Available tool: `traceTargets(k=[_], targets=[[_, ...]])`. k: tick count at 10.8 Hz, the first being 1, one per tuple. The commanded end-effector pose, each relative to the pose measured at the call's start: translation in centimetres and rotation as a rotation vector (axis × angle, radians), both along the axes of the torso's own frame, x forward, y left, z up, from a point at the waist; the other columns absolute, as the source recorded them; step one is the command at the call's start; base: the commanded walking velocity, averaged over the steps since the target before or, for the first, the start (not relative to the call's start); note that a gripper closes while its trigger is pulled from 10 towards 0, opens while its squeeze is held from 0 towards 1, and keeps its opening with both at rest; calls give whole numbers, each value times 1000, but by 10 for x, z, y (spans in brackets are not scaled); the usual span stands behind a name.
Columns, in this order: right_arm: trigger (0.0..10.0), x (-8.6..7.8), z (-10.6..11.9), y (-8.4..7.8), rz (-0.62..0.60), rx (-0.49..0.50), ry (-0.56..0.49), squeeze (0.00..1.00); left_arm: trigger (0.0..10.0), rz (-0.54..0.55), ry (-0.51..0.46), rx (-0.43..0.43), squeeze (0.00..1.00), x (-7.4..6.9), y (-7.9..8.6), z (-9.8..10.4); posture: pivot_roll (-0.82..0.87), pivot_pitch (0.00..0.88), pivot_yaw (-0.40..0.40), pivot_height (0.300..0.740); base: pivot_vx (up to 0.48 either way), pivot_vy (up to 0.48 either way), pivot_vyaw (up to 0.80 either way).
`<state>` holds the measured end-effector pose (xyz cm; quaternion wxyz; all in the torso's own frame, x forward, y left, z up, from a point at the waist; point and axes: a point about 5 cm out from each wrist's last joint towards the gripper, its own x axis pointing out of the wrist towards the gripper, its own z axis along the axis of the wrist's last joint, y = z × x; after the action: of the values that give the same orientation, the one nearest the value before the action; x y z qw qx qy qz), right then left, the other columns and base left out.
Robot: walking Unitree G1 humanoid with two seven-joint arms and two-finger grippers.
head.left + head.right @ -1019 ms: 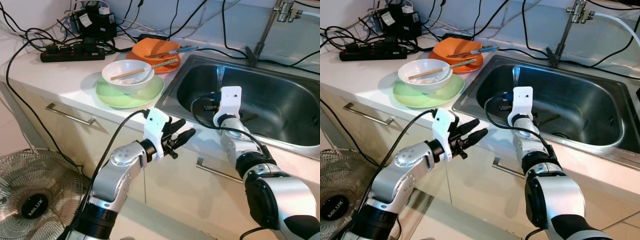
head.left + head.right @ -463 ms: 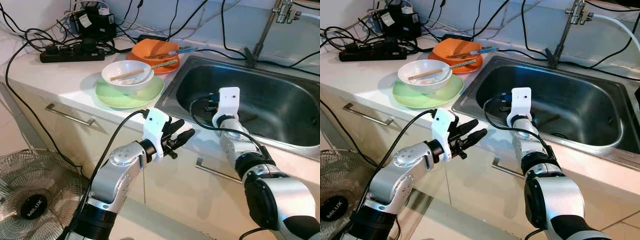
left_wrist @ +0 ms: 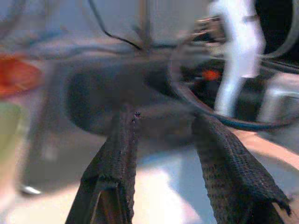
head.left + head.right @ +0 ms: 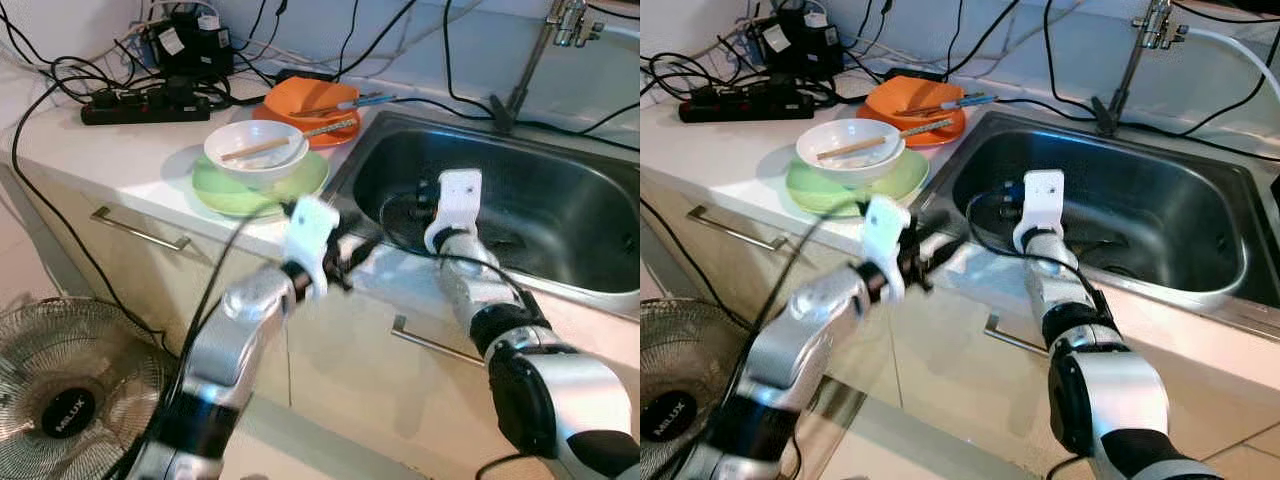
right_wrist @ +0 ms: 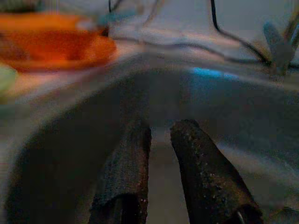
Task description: Kitchen organization
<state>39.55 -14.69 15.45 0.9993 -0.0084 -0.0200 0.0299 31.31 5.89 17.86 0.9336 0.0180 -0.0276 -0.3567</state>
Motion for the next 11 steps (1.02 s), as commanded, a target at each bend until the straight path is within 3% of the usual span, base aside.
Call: traceTargets(k=[1, 3, 5, 8, 11], targets=[[10000, 6, 27, 4, 40, 8, -115, 0, 10000, 64, -62, 13, 0, 7, 4, 9, 269, 0, -39, 740, 0, 0, 0], [10000, 2, 42, 14, 107, 35, -239, 0, 10000, 300, -261, 58, 0, 27, 22, 28, 243, 0, -43, 740, 0, 0, 0], [10000, -10, 29, 28, 185, 105, -256, 0, 10000, 448, -305, 99, 0, 48, 45, 41, 225, 0, -43, 740, 0, 0, 0], [10000, -19, 13, 21, 168, 127, -229, 0, 10000, 533, -249, 53, 0, 65, 68, 40, 200, 0, -38, 740, 0, 0, 0], [10000, -21, 18, 24, 186, 134, -237, 0, 10000, 556, -126, -105, 0, 76, 79, 32, 194, 0, -36, 740, 0, 0, 0]])
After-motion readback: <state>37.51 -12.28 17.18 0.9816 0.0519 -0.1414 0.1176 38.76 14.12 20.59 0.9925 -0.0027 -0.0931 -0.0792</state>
